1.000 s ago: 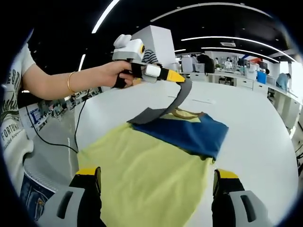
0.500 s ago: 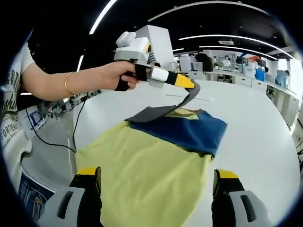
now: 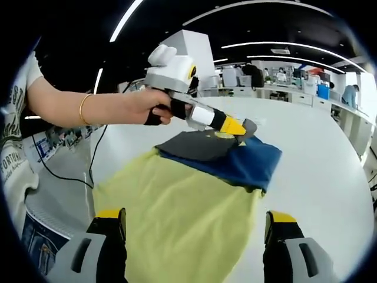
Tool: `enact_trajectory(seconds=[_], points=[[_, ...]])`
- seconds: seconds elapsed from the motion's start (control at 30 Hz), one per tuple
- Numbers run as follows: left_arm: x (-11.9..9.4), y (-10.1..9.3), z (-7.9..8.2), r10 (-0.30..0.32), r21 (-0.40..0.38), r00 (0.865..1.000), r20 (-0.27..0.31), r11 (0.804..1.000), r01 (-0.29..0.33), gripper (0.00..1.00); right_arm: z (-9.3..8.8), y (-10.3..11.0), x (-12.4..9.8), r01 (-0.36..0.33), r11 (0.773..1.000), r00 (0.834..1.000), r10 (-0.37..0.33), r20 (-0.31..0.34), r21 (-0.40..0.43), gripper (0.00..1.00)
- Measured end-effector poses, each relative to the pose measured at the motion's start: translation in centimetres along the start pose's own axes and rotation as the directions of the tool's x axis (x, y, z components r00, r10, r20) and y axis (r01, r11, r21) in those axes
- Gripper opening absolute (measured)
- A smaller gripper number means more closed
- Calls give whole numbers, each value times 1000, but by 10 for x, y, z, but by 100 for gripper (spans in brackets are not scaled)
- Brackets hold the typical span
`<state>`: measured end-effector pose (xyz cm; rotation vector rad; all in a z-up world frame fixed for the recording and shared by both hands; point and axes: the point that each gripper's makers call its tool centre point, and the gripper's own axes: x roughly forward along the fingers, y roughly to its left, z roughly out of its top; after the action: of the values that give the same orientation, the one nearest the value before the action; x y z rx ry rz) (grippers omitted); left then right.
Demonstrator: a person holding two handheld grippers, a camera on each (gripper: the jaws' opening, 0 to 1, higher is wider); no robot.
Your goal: Fold the garment on the visible template until the final outline fits inside the template.
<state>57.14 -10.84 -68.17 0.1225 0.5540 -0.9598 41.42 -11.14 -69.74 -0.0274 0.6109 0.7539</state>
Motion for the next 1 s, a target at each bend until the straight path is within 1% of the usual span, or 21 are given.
enact_trajectory(seconds=[0.23, 0.37, 0.4, 0.47, 0.5, 0.53, 0.57, 0.7, 0.77, 0.83, 0.93, 1.0], points=[[10, -9, -18, -21, 7, 999, -36, 1000, 21, 0, -4, -1, -1, 4, 1000, 1000, -3, -5, 6, 97], [9, -12, -22, -43, 11, 999, -28, 999, 43, 2, -5, -1, -2, 3, 1000, 1000, -3, -5, 8, 97], [8, -13, -23, -47, 26, 998, -29, 999, 48, 5, -5, -1, -2, 2, 1000, 1000, -2, -5, 8, 97], [6, -13, -26, -45, 33, 999, -31, 998, 46, 17, -5, -1, -2, 1, 1000, 1000, -1, -5, 8, 98], [4, -12, -27, -46, 34, 999, -28, 998, 47, 20, -5, -1, -2, -1, 1000, 1000, 1, -6, 9, 98], [2, -13, -26, -53, 34, 998, -20, 998, 54, 22, -5, 0, -2, -4, 1000, 1000, 4, -9, 7, 98], [0, -13, -26, -57, 37, 998, -15, 998, 58, 27, -6, 1, -1, -8, 1000, 1000, 8, -11, 5, 98], [-11, -11, -26, -61, 64, 998, 8, 996, 60, 46, -5, 3, -1, -22, 1000, 1000, 22, -20, -9, 99], [-17, -8, -25, -63, 72, 998, 30, 996, 61, 56, -4, 4, -1, -29, 999, 999, 29, -22, -16, 99], [-24, -5, -26, -62, 52, 997, 42, 997, 60, 63, -3, 6, 0, -39, 999, 999, 39, -26, -22, 99], [-32, -2, -28, -60, 54, 997, 50, 997, 58, 71, -1, 9, 1, -51, 998, 998, 50, -31, -34, 99], [-41, 1, -30, -53, 57, 997, 60, 997, 50, 79, 2, 11, 1, -61, 997, 998, 60, -29, -39, 99]])
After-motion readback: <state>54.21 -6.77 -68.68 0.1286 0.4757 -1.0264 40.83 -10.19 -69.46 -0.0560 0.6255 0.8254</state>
